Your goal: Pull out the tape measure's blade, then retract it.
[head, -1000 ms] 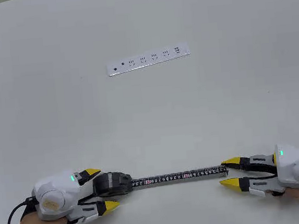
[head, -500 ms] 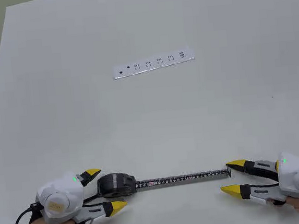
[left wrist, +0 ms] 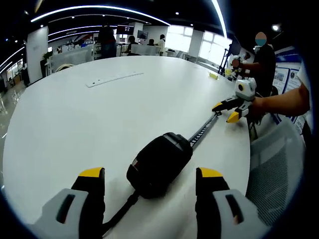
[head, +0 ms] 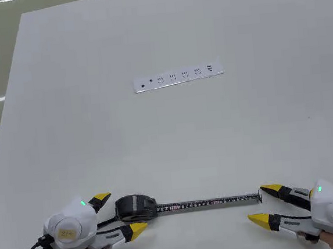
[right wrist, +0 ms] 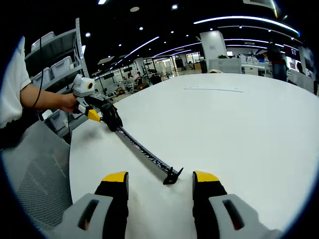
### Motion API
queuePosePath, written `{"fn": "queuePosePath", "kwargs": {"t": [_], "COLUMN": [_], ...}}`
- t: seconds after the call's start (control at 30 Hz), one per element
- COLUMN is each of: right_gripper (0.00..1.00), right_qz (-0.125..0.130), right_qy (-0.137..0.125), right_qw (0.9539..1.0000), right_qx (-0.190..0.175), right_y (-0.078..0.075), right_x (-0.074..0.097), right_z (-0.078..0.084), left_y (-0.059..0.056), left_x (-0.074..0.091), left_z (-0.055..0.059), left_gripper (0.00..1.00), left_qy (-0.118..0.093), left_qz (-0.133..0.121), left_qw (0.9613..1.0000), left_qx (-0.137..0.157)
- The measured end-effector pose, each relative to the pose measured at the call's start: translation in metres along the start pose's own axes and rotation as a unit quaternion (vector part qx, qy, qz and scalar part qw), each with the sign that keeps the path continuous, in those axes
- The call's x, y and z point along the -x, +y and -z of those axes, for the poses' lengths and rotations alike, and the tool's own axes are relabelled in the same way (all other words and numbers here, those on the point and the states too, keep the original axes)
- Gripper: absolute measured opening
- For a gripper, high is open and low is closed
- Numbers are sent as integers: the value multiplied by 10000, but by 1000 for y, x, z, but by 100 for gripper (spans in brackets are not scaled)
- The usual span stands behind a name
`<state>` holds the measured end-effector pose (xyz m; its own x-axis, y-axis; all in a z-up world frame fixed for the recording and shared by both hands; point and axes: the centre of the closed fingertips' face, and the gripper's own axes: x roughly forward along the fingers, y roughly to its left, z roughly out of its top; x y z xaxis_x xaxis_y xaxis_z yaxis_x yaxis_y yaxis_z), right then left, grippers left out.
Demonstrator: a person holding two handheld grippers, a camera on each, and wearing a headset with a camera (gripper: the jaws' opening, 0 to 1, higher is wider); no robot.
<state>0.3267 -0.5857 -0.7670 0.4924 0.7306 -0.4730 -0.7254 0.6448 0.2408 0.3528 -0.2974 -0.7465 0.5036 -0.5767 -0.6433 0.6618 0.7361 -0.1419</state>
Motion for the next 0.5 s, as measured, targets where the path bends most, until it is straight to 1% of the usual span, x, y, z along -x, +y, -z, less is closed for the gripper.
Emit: {"fn": "queuePosePath", "kwargs": {"t": [0.03,0.1,0.2,0.27,0.3,0.37,0.5], "right_gripper": [52,52,52,51,51,51,50], "right_qz": [25,72,141,260,276,294,271], "right_qy": [2,7,8,-2,-4,-37,-24], "right_qw": [10000,10000,9999,9997,9996,9996,9996], "right_qx": [-31,21,-16,28,1,-45,-7], "right_y": [0,1,2,0,-1,1,5], "right_x": [0,1,2,3,3,4,5], "right_z": [0,-1,-6,-8,-8,-10,-10], "left_y": [-1,-1,0,1,1,0,-2], "left_x": [1,3,8,10,12,14,17], "left_z": [0,0,-1,-1,0,1,2], "left_gripper": [73,74,74,74,74,74,73], "left_qy": [-19,-28,-150,-183,-213,-241,-280], "left_qz": [-24,-60,-138,-173,-189,-188,-206], "left_qw": [10000,10000,9996,9994,9991,9989,9985], "left_qx": [38,32,197,242,307,342,434]}}
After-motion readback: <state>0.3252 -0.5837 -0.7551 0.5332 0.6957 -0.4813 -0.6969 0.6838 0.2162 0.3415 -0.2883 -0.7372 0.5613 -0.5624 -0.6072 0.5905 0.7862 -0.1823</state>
